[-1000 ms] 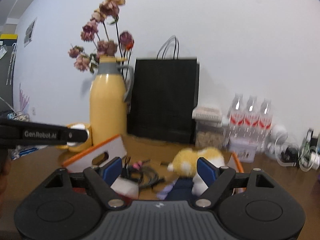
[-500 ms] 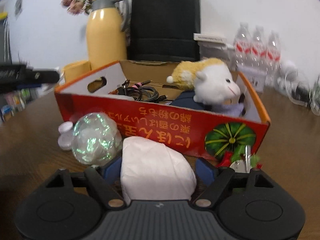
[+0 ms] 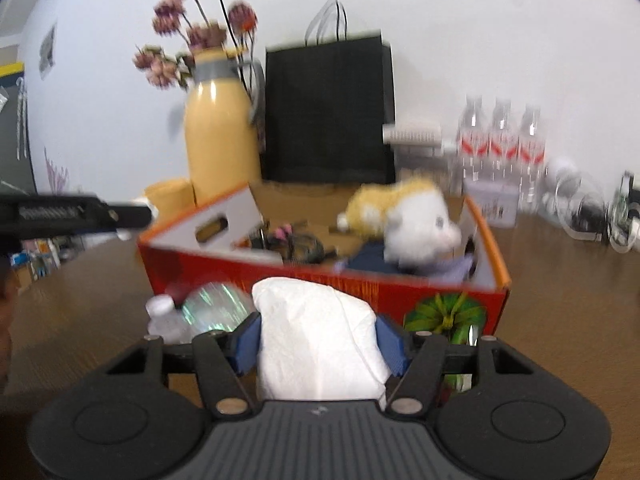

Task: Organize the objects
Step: 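Carry the white cap and tissue pack into the box and open both grippers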

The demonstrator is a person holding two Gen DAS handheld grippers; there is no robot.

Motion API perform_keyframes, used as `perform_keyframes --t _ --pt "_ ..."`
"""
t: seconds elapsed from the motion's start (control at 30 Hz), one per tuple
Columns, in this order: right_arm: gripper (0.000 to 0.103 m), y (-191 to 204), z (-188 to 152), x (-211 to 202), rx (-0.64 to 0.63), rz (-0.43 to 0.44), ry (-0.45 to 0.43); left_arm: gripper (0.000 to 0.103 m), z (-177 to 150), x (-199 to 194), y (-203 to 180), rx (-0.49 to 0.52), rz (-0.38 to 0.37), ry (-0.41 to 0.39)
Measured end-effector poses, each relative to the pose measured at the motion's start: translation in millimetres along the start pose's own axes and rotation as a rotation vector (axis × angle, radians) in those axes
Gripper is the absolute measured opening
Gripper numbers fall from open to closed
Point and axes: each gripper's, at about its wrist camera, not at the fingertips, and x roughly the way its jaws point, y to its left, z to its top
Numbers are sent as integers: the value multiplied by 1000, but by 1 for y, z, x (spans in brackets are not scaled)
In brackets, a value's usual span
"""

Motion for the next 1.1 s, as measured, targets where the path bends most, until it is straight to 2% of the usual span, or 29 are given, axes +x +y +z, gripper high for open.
perform_keyframes --t 0.23,0.4,0.63,0.8,0.97,1.0,1.07,1.1 --pt "60 10 51 12 -49 -14 -101 39 27 13 -15 26 -7 -44" --pt "60 13 75 47 -62 -39 -96 39 42 39 -19 23 12 -46" --pt "60 10 72 94 -49 -98 -80 39 43 83 -18 1 41 -7" --pt "60 4 61 107 -45 -108 -48 39 35 101 -10 7 65 34" --pt "63 3 56 107 -48 -109 -30 39 31 100 -11 21 66 33" --pt "67 3 55 107 -48 -109 -26 42 31 99 -11 24 64 29" --pt "73 2 54 104 -45 -108 -26 58 31 96 -11 32 64 18" --pt "82 1 53 103 -43 -106 -25 81 31 95 -10 31 66 10"
